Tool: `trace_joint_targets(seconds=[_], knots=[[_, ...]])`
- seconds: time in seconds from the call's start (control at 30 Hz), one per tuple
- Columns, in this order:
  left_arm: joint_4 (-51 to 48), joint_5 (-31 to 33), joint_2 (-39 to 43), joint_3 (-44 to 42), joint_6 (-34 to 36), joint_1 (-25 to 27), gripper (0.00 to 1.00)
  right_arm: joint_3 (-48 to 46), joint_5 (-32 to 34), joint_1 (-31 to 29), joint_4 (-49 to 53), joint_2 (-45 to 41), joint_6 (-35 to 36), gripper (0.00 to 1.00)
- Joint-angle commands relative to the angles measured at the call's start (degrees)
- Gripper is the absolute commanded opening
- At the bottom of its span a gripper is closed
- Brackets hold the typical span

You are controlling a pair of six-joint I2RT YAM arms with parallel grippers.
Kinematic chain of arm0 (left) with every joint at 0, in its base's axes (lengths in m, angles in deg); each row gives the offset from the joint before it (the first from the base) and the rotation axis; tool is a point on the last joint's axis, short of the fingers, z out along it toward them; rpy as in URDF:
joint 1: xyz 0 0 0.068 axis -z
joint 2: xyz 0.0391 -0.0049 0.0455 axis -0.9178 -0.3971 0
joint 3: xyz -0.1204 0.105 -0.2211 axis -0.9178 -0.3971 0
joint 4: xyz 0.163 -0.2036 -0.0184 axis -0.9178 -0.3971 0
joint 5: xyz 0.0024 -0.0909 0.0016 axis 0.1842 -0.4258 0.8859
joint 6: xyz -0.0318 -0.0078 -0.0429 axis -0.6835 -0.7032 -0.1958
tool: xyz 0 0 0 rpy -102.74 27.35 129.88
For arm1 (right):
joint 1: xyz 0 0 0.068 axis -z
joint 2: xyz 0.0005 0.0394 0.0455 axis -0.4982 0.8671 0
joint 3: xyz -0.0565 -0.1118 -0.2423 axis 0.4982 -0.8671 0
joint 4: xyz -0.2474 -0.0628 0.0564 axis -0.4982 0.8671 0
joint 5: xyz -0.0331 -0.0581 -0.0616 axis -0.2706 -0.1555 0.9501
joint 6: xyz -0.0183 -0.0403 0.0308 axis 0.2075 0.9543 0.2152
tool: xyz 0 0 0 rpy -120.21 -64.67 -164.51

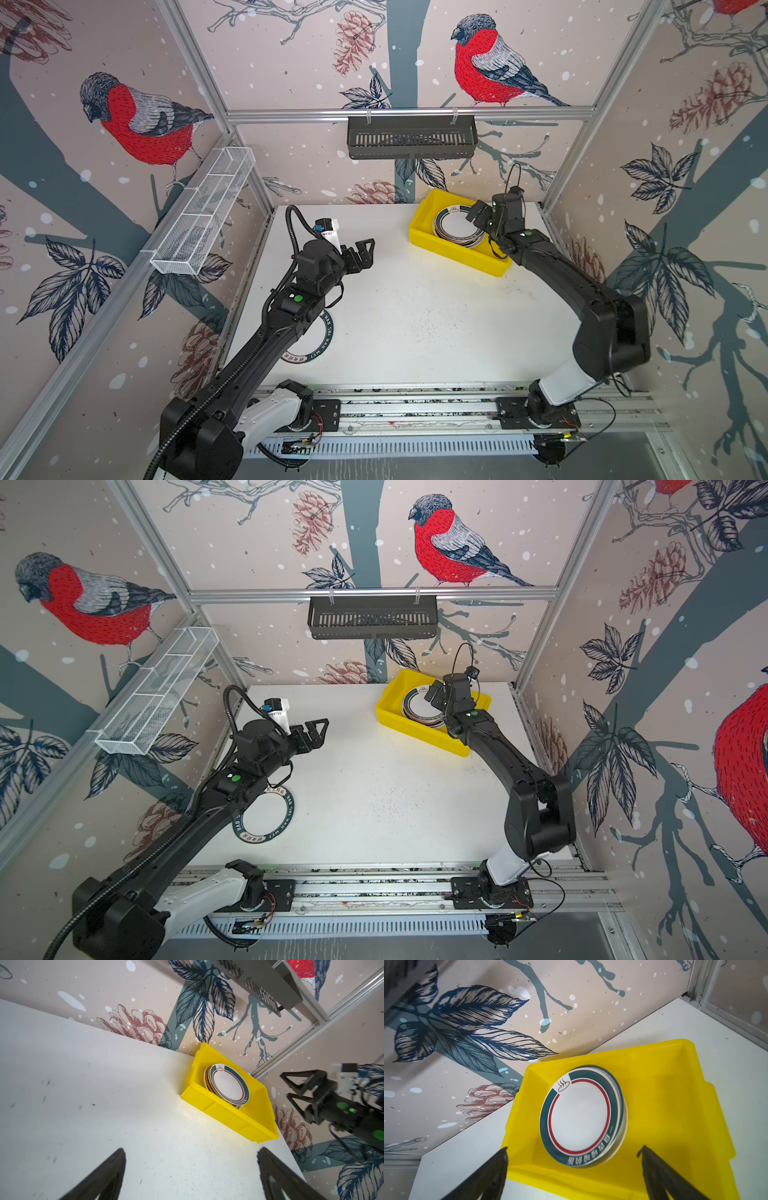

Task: Place the plates into the plastic bin on the countertop
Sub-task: 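Lower the plate onto the stack and open the right gripper, then withdraw the right gripper while the left gripper moves toward the 'HAO WEI' plate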

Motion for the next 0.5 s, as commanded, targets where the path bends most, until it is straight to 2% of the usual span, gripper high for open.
trace_joint_targets(seconds=[0.0, 0.17, 0.47], knots=[[-2.7, 1.7, 0.0, -0.1, 0.9, -1.2, 0.98, -8.3, -3.1, -2.7, -6.3, -7.3, 2.3, 1.00], [-6.5, 4.1, -0.1, -2.2, 0.3, -1.7, 0.98, -17.6, -8.0, -5.4, -6.6, -15.1, 2.6, 1.00], [-9.8, 8.2, 2.9, -8.8, -5.0, -1.7, 0.98, -30.0, -13.8, -5.8, -6.3, -26.6, 5.5, 1.00]])
